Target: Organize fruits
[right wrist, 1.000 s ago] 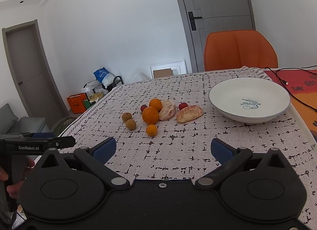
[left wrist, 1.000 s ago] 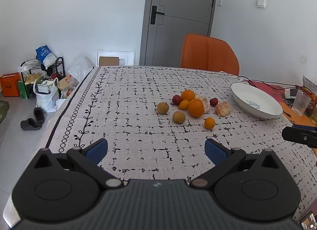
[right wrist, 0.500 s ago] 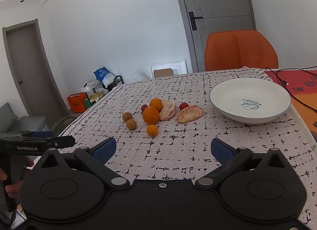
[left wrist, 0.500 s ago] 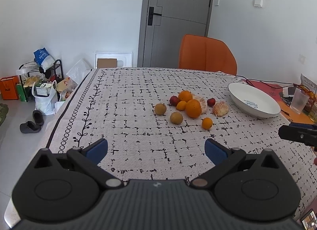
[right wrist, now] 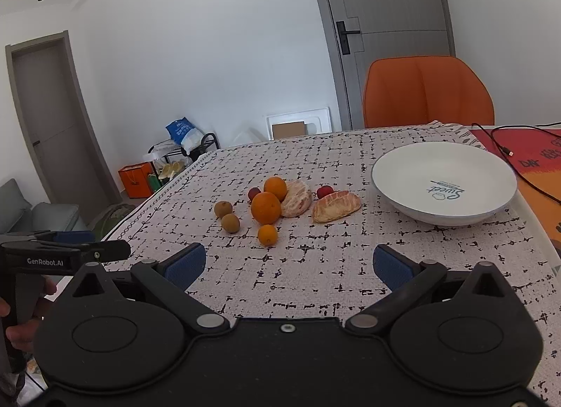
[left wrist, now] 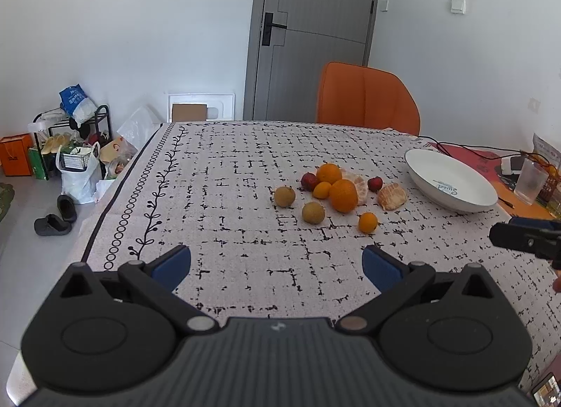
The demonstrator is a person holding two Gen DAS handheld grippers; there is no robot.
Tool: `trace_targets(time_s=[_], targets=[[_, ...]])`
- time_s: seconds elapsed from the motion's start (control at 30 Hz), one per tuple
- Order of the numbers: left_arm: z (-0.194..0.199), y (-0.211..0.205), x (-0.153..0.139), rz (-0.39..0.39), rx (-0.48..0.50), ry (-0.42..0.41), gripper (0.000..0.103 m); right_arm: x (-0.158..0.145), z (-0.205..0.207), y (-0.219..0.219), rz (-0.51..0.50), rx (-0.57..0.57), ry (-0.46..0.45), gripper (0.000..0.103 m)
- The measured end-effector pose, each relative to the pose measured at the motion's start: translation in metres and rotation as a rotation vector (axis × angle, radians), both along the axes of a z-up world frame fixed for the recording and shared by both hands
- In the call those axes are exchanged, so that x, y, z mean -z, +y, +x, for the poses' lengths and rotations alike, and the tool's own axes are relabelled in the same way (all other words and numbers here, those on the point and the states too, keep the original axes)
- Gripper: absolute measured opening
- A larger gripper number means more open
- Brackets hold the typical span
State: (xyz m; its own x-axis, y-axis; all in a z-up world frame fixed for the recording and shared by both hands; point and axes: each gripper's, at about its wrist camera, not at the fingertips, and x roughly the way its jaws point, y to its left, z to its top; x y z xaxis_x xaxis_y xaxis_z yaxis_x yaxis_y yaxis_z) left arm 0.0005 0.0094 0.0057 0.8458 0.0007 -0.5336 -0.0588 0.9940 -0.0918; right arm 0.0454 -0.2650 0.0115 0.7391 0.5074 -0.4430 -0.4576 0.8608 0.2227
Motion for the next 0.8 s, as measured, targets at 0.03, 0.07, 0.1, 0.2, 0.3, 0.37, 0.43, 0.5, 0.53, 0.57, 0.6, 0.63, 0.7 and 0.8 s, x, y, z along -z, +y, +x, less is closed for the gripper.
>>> trace_targets(time_s=[0.03,0.07,0.1,0.2,0.3,0.37,0.43,0.5,0.53,0.57,0.6,0.63,0.7,0.8], targets=[[0.001,0.0,0.0,0.002,-0.002,-0.002,0.103,0.001,0.0,0.001,0.0,-0.003,0.0,0.103],[0.003,0.0,0.0,0.005,-0.004,-0.003,0.103,0.002,0.001,0.001,-0.001,-0.005,0.001,0.103],[0.004,0.0,0.0,0.006,-0.003,-0.004,0.103,0.003,0.002,0.001,-0.001,-0.007,0.003,0.103],[0.009,0.0,0.001,0.008,0.0,-0.008,0.103,0.006,0.007,0.002,-0.001,-0.01,0.01,0.103],[0.012,0.0,0.002,0.014,0.003,-0.009,0.103,0.008,0.011,0.002,0.003,-0.012,0.014,0.103],[0.017,-0.001,0.005,0.014,0.007,-0.004,0.102,0.01,0.014,0.003,0.006,-0.017,0.018,0.103],[0.02,-0.001,0.006,0.011,0.012,-0.001,0.101,0.012,0.017,0.004,0.01,-0.028,0.022,0.103],[0.024,0.0,0.008,0.01,0.016,-0.001,0.101,0.014,0.021,0.004,0.016,-0.037,0.027,0.103],[0.025,0.0,0.009,0.01,0.018,-0.003,0.101,0.015,0.023,0.004,0.019,-0.04,0.031,0.103],[0.027,-0.001,0.009,0.009,0.02,-0.004,0.101,0.016,0.025,0.005,0.021,-0.043,0.034,0.103],[0.029,0.0,0.01,0.007,0.024,-0.006,0.1,0.017,0.027,0.005,0.023,-0.044,0.035,0.103],[0.03,-0.001,0.011,0.004,0.029,-0.006,0.098,0.018,0.029,0.006,0.023,-0.044,0.033,0.103],[0.035,-0.001,0.012,-0.003,0.039,-0.002,0.097,0.02,0.032,0.007,0.019,-0.048,0.028,0.103],[0.042,-0.002,0.016,-0.006,0.055,0.005,0.092,0.023,0.037,0.01,0.019,-0.051,0.026,0.103]])
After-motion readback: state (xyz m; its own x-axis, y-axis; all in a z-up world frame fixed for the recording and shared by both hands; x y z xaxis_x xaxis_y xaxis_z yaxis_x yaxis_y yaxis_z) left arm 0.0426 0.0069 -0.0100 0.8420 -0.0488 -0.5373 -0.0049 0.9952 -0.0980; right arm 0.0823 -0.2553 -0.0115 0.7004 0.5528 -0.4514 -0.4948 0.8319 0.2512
